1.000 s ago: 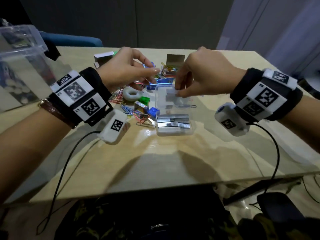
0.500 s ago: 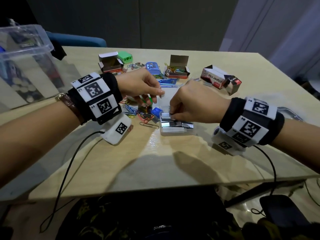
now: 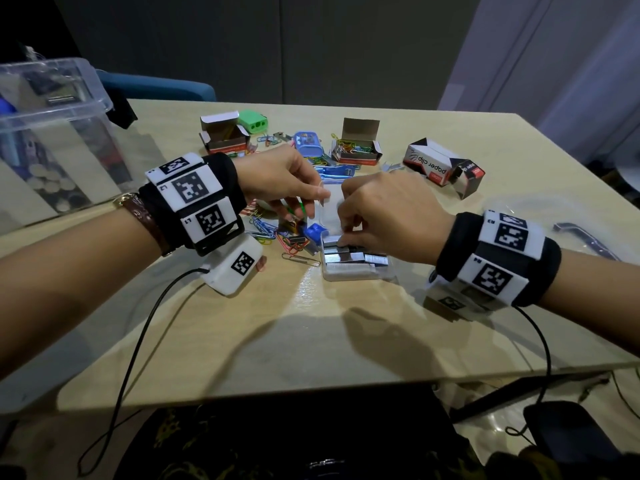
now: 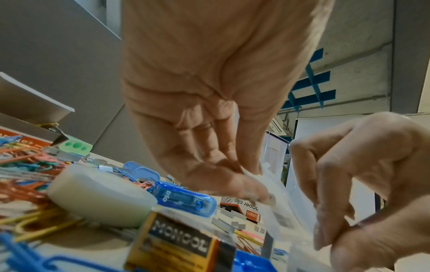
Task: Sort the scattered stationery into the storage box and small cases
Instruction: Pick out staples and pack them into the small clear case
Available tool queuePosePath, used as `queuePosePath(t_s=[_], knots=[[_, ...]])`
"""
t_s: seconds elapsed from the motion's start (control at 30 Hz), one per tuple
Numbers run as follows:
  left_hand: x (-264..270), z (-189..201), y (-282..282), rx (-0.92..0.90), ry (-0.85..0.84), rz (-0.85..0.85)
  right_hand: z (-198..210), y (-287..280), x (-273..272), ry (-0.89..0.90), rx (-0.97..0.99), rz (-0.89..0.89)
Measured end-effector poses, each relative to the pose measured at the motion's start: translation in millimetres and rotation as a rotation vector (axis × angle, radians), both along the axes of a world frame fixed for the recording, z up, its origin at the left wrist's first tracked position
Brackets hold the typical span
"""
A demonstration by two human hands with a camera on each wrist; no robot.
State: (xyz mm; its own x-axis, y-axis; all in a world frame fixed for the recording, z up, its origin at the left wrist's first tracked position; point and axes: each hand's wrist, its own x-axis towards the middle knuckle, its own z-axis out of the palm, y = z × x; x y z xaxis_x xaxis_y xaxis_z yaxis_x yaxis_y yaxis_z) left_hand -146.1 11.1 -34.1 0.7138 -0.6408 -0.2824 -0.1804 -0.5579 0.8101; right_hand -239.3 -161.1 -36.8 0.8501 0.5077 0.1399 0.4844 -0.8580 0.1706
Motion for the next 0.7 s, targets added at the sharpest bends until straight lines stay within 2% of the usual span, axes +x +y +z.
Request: queuePosePath(t_s=[0.27,0.4,0.57,0.7], knots=[[3,1,1,0.012,0.042,-0.010,0,-6,14,0.105,0.119,-0.018],[13,13,8,0.028,0.001,0.003,20,-16,24,0.106,0.166,0.027],[42,43,21,0.029,-0.164,0.067,53,-33,55,-0.031,0.215,-0.018],[73,54,24,0.120,-0.328,0.113,65,-48,97,0.055,0.227,-0.123]])
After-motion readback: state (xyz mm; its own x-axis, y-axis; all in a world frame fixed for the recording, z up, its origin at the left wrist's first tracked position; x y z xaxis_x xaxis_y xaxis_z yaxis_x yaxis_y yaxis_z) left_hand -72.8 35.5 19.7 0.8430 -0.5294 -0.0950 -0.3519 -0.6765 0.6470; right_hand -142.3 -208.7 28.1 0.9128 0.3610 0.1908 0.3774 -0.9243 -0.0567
